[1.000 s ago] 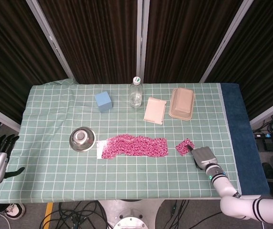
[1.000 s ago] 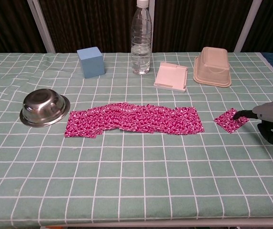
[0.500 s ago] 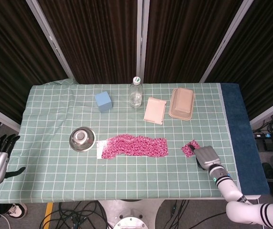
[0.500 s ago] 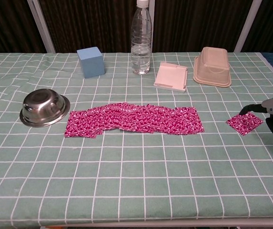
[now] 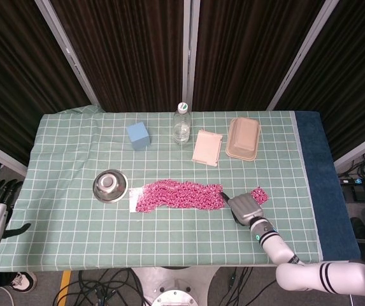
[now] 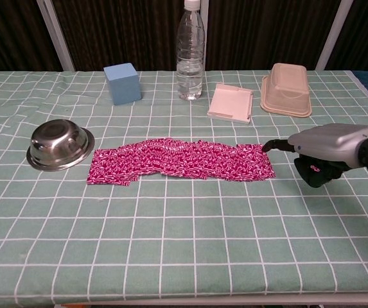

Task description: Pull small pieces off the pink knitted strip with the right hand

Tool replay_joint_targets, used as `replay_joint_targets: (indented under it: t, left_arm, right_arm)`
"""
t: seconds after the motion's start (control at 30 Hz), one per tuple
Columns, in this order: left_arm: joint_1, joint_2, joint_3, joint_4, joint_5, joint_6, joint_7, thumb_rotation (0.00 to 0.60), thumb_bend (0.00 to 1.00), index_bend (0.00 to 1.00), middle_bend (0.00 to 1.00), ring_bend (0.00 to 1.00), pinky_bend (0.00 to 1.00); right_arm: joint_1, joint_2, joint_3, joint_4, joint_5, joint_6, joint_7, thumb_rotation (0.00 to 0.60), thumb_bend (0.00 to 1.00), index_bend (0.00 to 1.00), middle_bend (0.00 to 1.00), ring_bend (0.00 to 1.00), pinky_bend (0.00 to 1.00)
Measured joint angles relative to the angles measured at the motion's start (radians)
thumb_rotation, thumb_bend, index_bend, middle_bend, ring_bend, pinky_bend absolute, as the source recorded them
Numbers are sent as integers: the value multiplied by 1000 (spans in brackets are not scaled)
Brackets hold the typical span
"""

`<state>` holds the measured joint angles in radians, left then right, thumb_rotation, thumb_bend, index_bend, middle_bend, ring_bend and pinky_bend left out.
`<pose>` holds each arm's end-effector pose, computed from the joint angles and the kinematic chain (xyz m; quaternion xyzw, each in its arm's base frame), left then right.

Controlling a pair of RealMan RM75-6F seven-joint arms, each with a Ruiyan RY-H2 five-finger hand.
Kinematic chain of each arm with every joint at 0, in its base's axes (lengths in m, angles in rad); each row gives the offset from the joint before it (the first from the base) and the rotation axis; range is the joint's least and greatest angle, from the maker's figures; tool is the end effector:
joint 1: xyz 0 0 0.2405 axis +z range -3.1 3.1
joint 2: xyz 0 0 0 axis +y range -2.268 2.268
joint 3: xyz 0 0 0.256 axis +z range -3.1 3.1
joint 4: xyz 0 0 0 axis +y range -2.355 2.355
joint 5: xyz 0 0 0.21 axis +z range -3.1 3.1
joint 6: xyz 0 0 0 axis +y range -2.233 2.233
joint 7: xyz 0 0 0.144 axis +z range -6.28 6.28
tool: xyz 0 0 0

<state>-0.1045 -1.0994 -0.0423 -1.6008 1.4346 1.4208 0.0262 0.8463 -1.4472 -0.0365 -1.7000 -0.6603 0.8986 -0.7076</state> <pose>-0.3241 0.1856 0.1612 -0.6003 -0.4000 -0.3471 0.5993 -0.1831 -0.2941 -0.0304 0.8122 -0.4024 0.1529 0.3938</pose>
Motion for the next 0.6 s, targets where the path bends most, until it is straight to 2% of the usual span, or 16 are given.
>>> replay_joint_targets:
  t: [0.3,0.6]
  left_arm:
    - [0,4,-2,12,-8,-6,-15,600,22,103,90,15,172]
    - [3,6,0,10,-3,0,-16,600,21,103,90,15,172]
  right_arm:
    - [87,-66,19,51,138,-11,-78,600,1000,32,862,896,832]
    - [99,-57,-24,24,176,16,-105,600,1000,29,862,896,832]
